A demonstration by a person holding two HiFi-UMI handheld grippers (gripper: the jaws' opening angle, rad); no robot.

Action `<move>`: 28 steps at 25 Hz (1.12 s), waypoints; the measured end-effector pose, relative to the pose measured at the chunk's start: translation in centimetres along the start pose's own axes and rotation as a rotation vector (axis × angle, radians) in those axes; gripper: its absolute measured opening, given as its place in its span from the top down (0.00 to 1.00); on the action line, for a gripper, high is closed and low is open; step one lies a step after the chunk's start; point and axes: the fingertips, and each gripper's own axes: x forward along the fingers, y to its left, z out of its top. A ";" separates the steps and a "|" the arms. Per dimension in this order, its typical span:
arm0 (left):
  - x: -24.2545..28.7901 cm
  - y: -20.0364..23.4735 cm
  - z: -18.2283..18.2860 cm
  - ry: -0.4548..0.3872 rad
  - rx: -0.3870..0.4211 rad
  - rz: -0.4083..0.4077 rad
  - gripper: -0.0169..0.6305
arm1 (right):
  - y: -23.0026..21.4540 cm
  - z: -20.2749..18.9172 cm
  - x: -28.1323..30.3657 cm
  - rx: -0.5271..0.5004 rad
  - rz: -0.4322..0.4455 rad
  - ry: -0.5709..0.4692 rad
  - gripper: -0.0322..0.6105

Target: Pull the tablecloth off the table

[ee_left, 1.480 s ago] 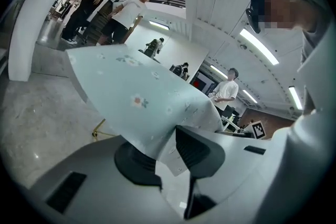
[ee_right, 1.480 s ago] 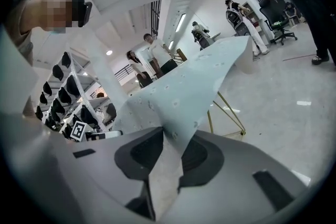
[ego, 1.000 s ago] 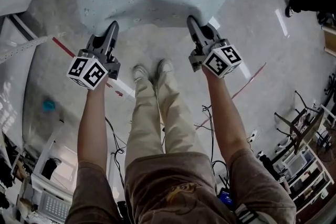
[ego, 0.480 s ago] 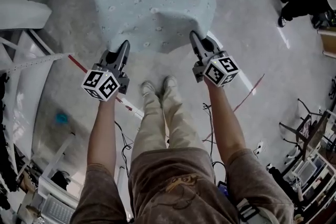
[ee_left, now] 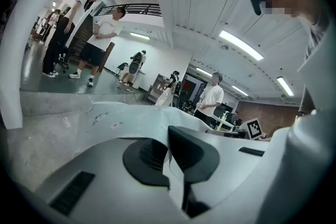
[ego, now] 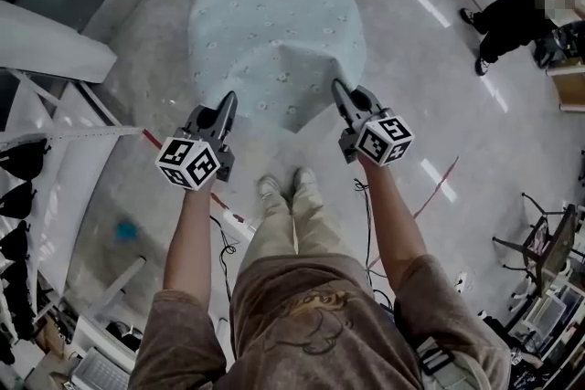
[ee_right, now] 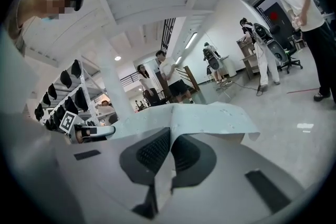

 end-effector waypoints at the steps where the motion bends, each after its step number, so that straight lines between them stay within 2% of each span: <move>1: -0.2 -0.1 0.6 -0.003 0.001 -0.004 0.94 | 0.4 0.5 0.0 -0.004 0.001 -0.001 0.94; 14: -3.7 -5.1 6.0 -0.050 0.007 -0.026 0.94 | 5.8 6.3 -3.4 -0.027 0.052 -0.041 0.94; 18: -5.3 -6.2 7.1 -0.055 0.003 -0.046 0.94 | 7.7 7.1 -4.5 -0.043 0.081 -0.049 0.94; 22: -6.9 -7.3 8.1 -0.049 0.035 -0.054 0.94 | 9.3 7.8 -5.5 -0.062 0.098 -0.051 0.94; 28: -8.8 -8.9 8.8 -0.084 0.063 -0.072 0.94 | 11.2 8.1 -6.8 -0.051 0.097 -0.088 0.94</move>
